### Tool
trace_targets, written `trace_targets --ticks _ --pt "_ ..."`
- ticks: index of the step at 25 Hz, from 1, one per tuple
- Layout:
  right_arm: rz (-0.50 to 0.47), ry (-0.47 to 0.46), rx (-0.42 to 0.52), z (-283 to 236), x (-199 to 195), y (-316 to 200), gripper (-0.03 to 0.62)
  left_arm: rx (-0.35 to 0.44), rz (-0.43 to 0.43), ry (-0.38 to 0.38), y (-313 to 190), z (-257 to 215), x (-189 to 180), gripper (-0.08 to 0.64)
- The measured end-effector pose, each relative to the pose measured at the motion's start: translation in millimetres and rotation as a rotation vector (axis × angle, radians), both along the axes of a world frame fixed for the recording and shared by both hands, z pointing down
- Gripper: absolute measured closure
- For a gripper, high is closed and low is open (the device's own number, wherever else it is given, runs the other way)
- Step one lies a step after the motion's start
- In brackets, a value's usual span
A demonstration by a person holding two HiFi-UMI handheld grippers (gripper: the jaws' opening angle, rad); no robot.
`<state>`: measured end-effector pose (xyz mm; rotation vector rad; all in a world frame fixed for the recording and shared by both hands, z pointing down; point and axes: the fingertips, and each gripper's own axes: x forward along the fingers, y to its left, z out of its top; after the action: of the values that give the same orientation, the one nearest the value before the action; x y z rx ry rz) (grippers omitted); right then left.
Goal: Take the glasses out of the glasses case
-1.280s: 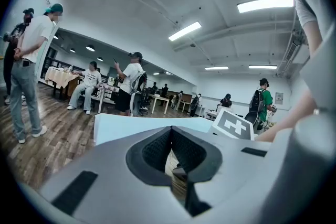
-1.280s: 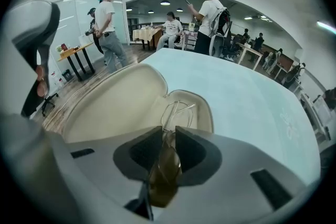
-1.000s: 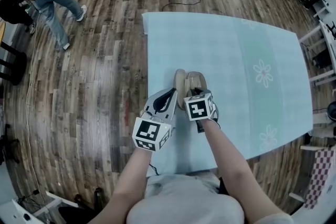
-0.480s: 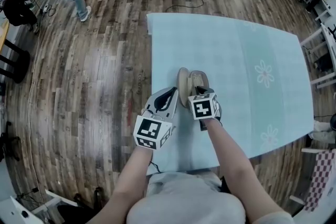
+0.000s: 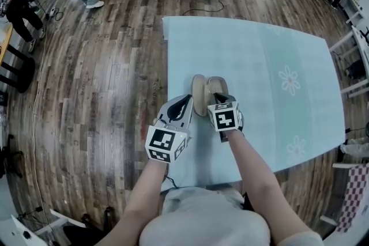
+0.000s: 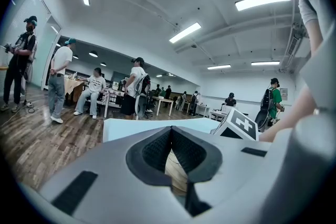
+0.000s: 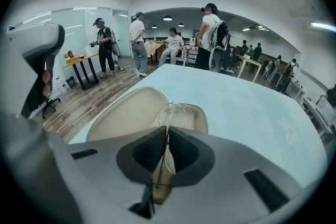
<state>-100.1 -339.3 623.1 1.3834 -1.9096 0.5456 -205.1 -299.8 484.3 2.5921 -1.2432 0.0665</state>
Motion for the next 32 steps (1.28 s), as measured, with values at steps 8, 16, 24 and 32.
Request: trace_targets --ticks 8,16,24,32 --pt "0.014 -0.026 0.027 -16 0 3 0.572 0.023 -0.005 -0.003 6 -11 0 0.552" --pt "-0.009 -0.072 0.083 -35 -2 8 0.574 0.051 -0.012 -0.008 16 -22 1 0.552" --pt "-0.020 -0.092 0.129 -54 -1 15 0.577 0.074 -0.014 -0.015 28 -33 3 0.551" --pt "-0.033 -0.121 0.186 -78 3 29 0.578 0.104 -0.011 -0.023 43 -43 8 0.552"
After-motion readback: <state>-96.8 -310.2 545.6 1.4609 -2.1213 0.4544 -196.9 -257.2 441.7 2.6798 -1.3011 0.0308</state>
